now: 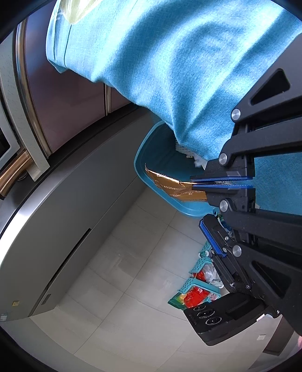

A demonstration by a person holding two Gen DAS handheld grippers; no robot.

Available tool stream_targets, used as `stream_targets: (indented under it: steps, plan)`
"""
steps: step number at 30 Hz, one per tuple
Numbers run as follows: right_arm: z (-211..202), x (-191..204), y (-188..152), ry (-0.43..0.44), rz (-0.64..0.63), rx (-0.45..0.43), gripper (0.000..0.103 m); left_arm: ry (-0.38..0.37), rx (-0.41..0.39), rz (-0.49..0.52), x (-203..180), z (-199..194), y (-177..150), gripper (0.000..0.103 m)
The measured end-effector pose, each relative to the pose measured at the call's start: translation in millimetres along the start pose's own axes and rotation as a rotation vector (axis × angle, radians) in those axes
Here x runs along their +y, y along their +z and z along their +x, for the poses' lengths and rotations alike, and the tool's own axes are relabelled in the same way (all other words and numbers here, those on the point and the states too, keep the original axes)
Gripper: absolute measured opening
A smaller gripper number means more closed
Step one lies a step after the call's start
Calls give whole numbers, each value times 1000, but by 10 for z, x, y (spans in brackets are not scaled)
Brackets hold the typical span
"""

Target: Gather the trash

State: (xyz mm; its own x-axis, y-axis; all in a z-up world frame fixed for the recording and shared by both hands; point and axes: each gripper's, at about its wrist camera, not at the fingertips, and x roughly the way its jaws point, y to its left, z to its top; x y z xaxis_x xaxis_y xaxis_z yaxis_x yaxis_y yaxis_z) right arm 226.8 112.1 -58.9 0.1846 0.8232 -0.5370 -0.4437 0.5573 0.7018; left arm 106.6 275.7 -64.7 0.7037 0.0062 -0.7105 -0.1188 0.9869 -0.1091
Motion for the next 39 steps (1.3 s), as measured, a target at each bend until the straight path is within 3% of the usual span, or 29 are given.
stream_targets:
  steps: [23,26,29,32,37,39]
  plan:
    - [417,145,70,-99,-53,49,9,-11,2,-76,145,62,-53,15]
    - [383,129,56,-100,-53,43,12,-14,-7,-77,139,28,-64,22]
    - [327,144,27,-110,-71,32,23,-13,-22,-72,109,-30,-73,32]
    - [215,191,-33,-129,-101,6,41,-15,-43,-70,81,-114,-95,48]
    - [-92,321,-170,-173,-186,-58,56,-25,-95,-67,28,-315,-141,76]
    - [-243,374,-242,-204,-224,-94,67,-33,-120,-61,-9,-413,-175,88]
